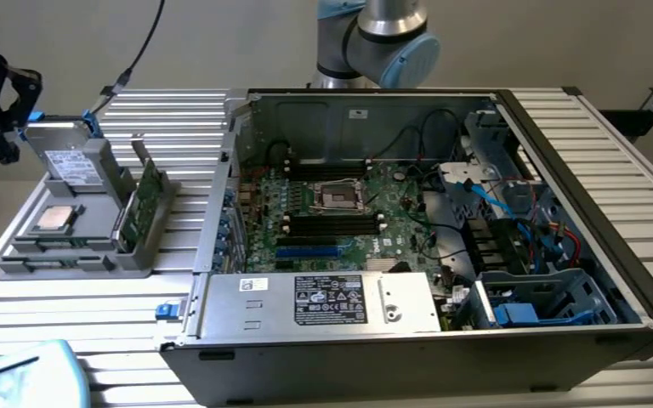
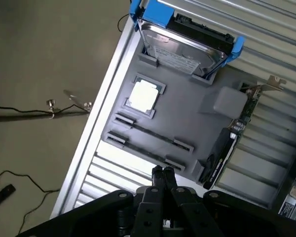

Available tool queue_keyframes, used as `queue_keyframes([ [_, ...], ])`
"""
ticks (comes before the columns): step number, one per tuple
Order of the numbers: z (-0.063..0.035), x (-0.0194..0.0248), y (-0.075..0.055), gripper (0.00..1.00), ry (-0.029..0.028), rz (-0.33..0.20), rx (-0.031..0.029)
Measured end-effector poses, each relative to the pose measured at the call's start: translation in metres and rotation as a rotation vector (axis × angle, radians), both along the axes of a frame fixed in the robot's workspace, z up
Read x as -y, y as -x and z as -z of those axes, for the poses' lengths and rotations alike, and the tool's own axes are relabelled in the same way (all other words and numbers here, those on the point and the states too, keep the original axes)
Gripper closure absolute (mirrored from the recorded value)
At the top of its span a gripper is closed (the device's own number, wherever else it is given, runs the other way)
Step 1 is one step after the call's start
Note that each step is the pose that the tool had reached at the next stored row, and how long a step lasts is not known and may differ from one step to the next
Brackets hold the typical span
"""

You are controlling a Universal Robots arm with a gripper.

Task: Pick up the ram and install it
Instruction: 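Pick up the ram and move it above insertion slot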

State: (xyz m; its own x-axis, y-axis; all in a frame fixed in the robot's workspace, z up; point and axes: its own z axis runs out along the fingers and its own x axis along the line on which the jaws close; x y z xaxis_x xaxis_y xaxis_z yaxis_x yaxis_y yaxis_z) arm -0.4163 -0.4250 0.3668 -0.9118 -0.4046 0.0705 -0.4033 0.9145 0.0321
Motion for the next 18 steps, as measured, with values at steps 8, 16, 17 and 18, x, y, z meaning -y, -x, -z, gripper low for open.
queue_keyframes([
  [8,0.0035,0.0000,0.0000,0.89,-0.0145,-0.145,0.0004],
  [16,0.0067,0.0000,0.0000,0.89,-0.0582,-0.290,0.0025],
  [17,0.0070,-0.0001,0.0000,0.89,-0.0620,-0.306,0.0024],
  [18,0.0072,0.0000,0.0000,0.89,-0.0651,-0.323,0.0021],
])
